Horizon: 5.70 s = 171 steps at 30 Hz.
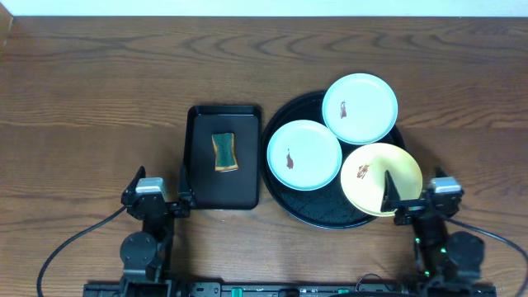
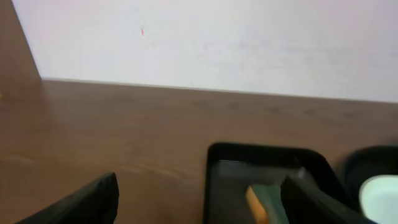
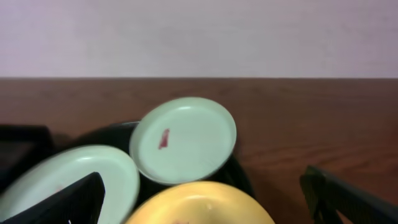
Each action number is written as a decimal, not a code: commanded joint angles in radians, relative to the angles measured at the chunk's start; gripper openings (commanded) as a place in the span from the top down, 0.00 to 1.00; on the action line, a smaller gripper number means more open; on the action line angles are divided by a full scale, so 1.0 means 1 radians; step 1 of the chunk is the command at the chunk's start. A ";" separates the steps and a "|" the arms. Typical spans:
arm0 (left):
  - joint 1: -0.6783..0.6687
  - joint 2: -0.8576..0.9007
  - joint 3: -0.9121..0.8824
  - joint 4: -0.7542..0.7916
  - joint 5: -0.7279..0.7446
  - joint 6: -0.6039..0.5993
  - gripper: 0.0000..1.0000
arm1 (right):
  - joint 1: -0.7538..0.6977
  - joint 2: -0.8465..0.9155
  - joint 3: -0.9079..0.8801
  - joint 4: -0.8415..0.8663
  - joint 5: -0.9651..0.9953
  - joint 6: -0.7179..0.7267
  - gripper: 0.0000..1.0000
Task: Clean dirty plates on tray and stack at the side
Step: 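Move left gripper over sponge and right gripper to pale green plate rim, then lower left gripper and grasp the green-yellow sponge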
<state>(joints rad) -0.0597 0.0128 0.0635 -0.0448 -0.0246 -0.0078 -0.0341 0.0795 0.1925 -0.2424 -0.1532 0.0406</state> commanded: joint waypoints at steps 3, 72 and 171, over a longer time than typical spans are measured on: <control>0.002 0.069 0.248 -0.086 0.119 -0.047 0.16 | 0.008 0.212 0.328 -0.117 -0.006 0.068 0.01; 0.002 1.518 1.345 -1.151 0.297 -0.080 0.41 | 0.411 1.902 1.139 -0.640 0.164 0.217 0.87; -0.259 1.785 1.006 -0.569 0.080 -0.312 0.35 | 0.411 1.902 1.134 -0.666 0.164 0.243 0.98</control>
<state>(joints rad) -0.3218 1.7935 1.0683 -0.6212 0.0715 -0.3176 0.3717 1.9705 1.3338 -0.9047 0.0010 0.2783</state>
